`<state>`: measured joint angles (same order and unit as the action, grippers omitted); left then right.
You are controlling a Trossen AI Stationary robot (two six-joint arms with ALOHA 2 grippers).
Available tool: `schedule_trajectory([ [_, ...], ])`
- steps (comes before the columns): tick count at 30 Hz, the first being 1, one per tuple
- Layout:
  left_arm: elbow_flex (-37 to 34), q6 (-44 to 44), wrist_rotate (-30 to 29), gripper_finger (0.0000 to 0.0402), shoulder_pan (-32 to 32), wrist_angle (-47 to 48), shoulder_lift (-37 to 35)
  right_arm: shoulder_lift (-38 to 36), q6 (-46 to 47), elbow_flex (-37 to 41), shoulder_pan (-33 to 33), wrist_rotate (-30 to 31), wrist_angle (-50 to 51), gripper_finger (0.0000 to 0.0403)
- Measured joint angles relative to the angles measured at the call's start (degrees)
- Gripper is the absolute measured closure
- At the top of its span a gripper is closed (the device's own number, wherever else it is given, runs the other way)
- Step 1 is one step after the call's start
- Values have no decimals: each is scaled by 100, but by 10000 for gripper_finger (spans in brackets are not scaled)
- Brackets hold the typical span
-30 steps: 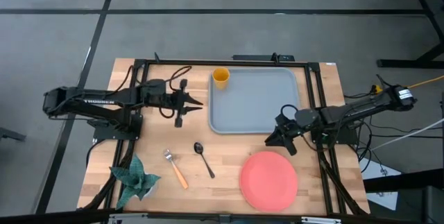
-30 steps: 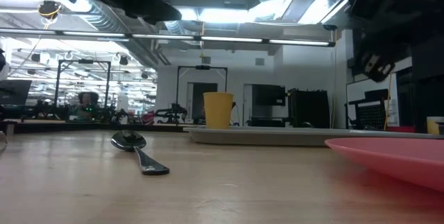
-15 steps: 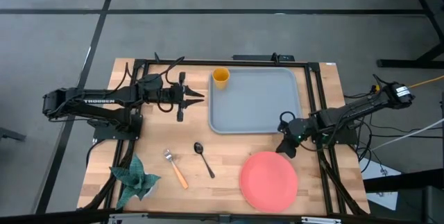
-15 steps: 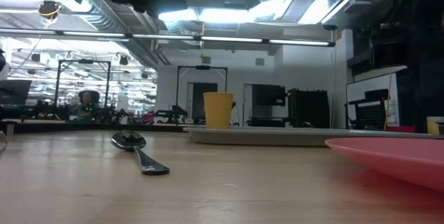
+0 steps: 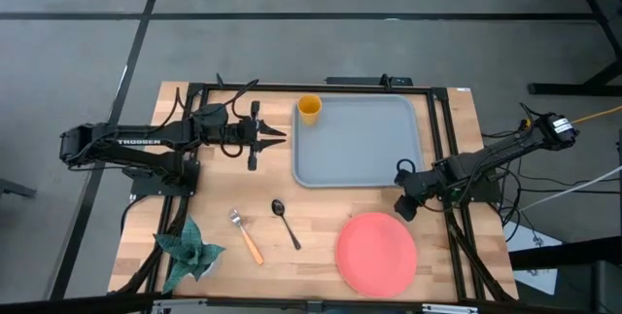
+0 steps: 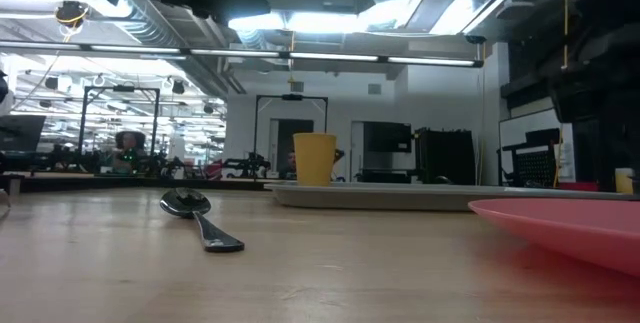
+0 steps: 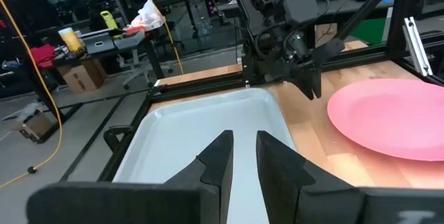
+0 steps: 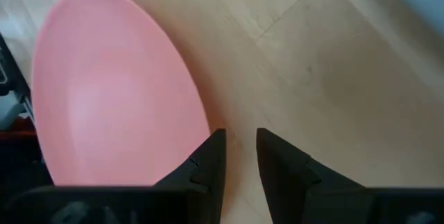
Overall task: Pick and place plate/cup/fork/spoon on tray
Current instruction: Put the pink plate on the gray tray to the right of the yellow cup
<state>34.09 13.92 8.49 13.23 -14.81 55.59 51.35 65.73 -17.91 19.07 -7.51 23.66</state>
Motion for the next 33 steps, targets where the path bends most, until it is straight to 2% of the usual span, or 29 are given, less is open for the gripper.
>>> schedule_trajectory([
  [15, 0, 1, -4, 343, 0, 11, 6, 2, -460, 0, 18, 3, -22, 317],
  [24, 0, -27, -4, 343, 0, 15, 6, 4, -609, 2, 309, 19, -154, 317],
  [29, 2, -118, -4, 343, 0, 15, 7, 4, -241, 4, 371, 648, -210, 317],
  [33, 2, -169, -4, 343, 0, 15, 7, 4, -186, 4, 376, 689, -227, 317],
])
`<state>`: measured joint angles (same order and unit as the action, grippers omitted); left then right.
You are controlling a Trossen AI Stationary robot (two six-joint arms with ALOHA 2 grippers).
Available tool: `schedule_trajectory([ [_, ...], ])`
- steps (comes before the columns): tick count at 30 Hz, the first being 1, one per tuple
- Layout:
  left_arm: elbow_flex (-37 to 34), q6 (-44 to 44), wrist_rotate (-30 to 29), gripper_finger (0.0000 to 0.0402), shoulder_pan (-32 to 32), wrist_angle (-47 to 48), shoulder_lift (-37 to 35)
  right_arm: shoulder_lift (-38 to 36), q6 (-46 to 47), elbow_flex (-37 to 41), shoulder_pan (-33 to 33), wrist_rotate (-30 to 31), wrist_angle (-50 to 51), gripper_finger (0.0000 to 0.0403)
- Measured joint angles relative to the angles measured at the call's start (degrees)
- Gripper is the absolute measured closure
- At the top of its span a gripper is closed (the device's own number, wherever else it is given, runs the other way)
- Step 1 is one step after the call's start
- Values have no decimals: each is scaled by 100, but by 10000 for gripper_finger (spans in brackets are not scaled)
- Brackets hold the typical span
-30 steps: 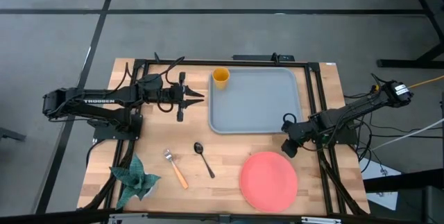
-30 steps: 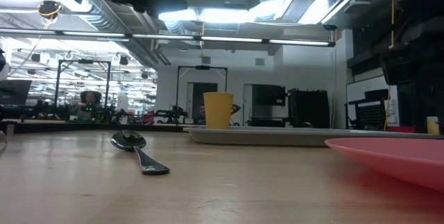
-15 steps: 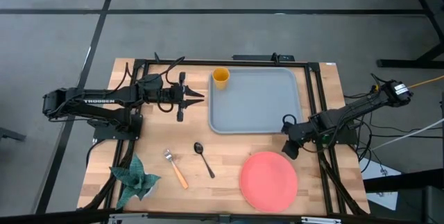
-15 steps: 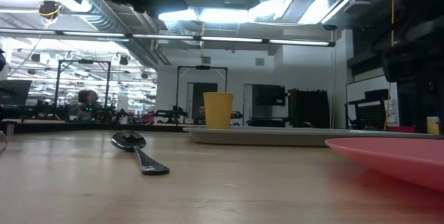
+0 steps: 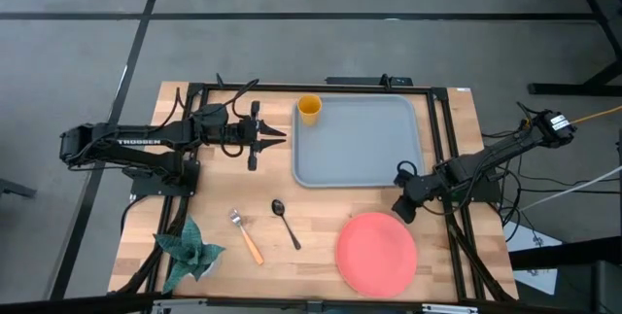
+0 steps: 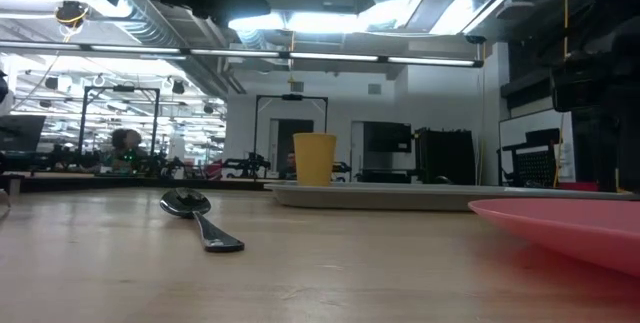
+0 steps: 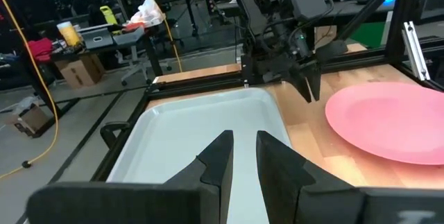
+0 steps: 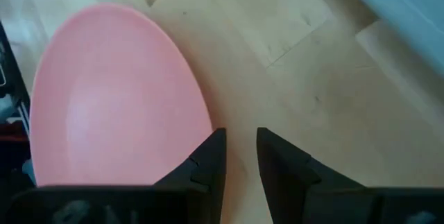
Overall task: Pick and place plate/cup/fork/spoon on tray
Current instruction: Put the pink plate on the gray tray to the right of the yellow cup
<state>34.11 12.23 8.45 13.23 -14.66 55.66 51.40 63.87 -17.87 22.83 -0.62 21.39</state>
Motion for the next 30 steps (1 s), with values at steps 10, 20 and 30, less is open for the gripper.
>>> schedule_trajectory([
  [10, 0, 0, -2, 343, 0, 1, 0, 484, -112, 7, 45, -248, -322, 317],
  [20, 0, 0, -1, 343, -1, 9, 0, 1093, -137, 4, 105, -431, -853, 317],
  [30, 0, -2, -1, 343, -1, 51, 0, 1539, -320, 4, 105, -865, -1788, 317],
])
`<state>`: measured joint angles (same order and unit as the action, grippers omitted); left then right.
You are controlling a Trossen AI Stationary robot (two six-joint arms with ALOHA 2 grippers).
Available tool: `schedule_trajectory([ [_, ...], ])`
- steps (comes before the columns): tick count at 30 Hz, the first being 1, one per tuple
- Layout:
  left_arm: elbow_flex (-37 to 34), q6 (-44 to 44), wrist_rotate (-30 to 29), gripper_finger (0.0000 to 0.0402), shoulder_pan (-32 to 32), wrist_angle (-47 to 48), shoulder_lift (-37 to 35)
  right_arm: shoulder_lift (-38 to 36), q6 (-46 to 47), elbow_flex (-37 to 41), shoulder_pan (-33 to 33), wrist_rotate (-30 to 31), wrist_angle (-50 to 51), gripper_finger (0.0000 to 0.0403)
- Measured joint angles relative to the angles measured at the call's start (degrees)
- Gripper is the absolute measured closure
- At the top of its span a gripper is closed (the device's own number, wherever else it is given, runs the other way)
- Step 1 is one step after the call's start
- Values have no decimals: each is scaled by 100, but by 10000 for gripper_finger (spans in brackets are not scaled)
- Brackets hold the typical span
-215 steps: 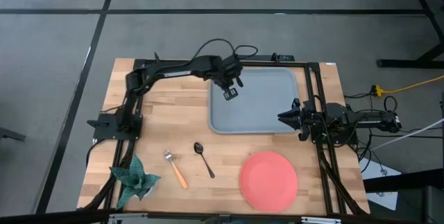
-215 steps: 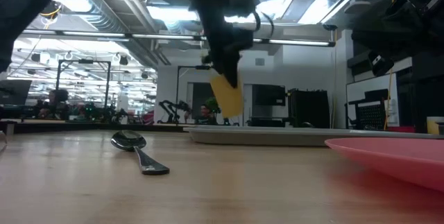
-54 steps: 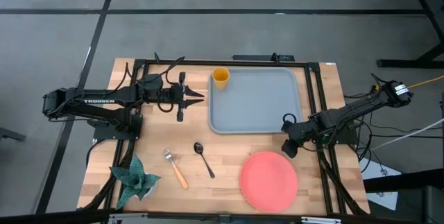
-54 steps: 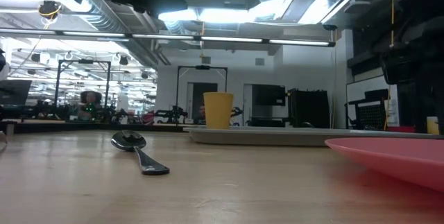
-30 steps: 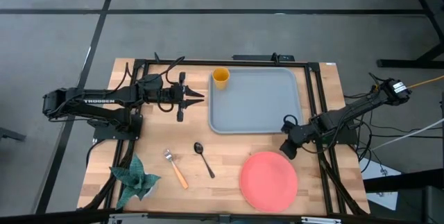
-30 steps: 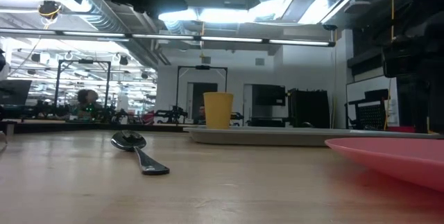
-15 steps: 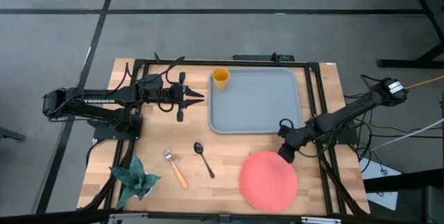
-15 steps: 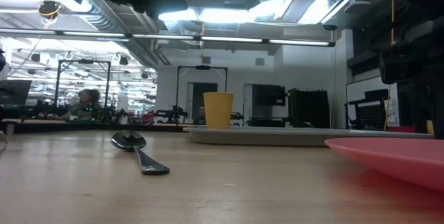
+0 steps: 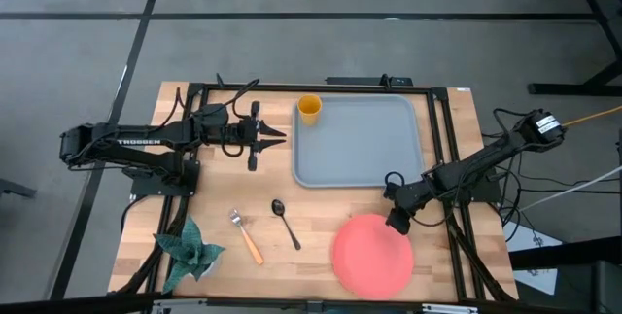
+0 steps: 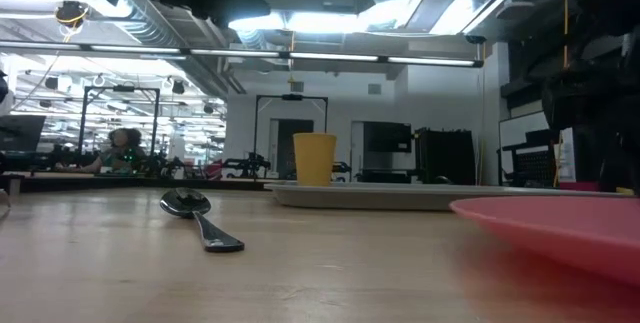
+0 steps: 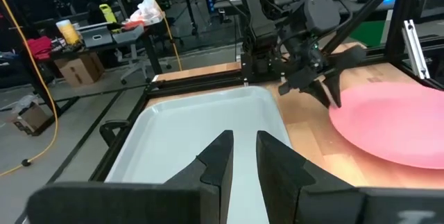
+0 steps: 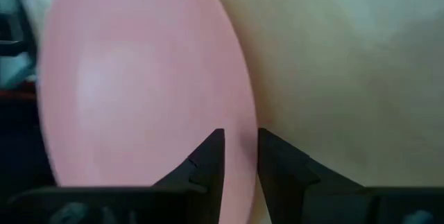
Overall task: Pick and place plate/cup/fork/spoon on tray
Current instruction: Put the pink plate on the gray tray to the right of the yellow cup
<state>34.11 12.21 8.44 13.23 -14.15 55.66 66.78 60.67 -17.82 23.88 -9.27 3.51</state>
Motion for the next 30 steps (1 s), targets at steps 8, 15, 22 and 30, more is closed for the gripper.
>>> schedule_trajectory([
  [8, 0, -2, 1, 343, 1, 92, 0, 289, 32, 0, 0, -303, -257, 317],
  [15, 2, -11, 1, 343, -1, 192, 0, 654, 16, 0, 0, -489, -708, 317],
  [22, 2, -13, -1, 343, -1, 194, 0, 1057, 11, 0, -1, -602, -1237, 317],
  [30, 2, -18, 1, 343, -1, 212, 0, 1223, 222, -11, -2, -769, -1611, 388],
])
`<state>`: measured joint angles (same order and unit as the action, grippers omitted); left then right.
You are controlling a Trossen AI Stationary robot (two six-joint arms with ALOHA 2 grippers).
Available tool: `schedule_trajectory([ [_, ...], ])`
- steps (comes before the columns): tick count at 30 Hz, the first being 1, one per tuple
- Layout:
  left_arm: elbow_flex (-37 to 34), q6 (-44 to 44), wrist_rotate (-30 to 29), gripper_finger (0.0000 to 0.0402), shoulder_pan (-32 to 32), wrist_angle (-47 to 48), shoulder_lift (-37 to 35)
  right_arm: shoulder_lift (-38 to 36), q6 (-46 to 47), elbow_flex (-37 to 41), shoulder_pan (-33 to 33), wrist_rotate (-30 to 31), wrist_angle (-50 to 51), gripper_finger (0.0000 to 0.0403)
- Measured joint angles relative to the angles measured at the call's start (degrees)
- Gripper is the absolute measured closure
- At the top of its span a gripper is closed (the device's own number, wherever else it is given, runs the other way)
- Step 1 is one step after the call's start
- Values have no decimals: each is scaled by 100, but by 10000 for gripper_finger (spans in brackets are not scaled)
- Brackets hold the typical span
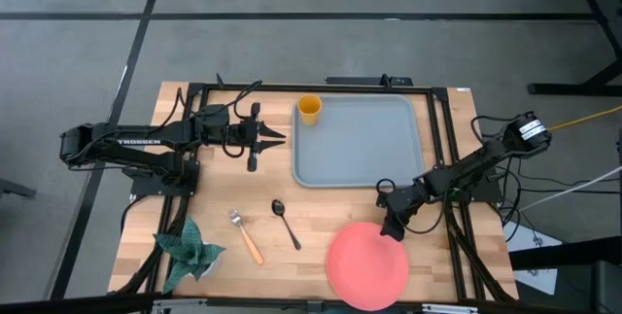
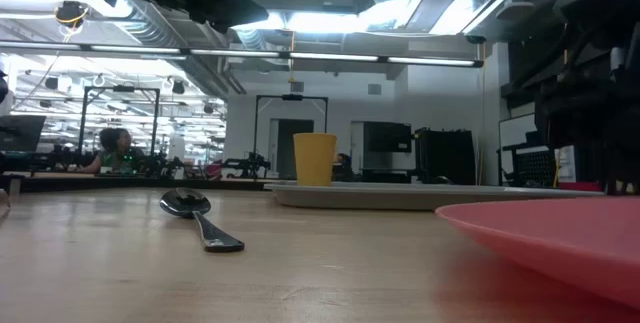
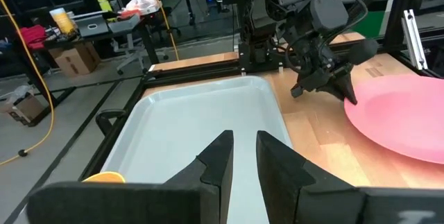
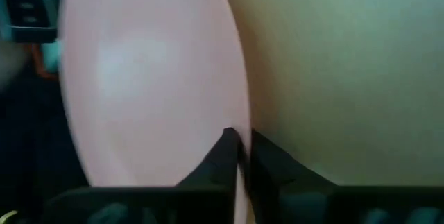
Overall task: Pick and place plate/cup/fork/spoon on tray
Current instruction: Put the pink plate on the gray tray to the right of the yellow cup
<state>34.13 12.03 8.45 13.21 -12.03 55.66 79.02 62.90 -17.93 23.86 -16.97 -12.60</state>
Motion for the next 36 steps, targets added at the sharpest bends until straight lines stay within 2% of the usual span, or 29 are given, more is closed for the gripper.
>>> schedule_trajectory([
  [8, 0, -2, -2, 343, 0, 2, 0, -429, 137, 9, -121, -390, -986, 398],
  [15, 0, 5, -1, 343, 1, 2, 0, -1264, -287, 9, -700, -224, -654, 399],
  [26, 0, 9, -1, 343, 0, 2, 0, -3088, -1658, 7, -2737, -133, 1797, 400],
  [30, 0, 10, -1, 343, 1, 2, 0, -3516, -1952, 4, -3538, 248, 2120, 400],
  [36, 0, 7, 0, 343, 0, 2, 0, -3875, -2008, -2, -4688, 255, 2222, 400],
])
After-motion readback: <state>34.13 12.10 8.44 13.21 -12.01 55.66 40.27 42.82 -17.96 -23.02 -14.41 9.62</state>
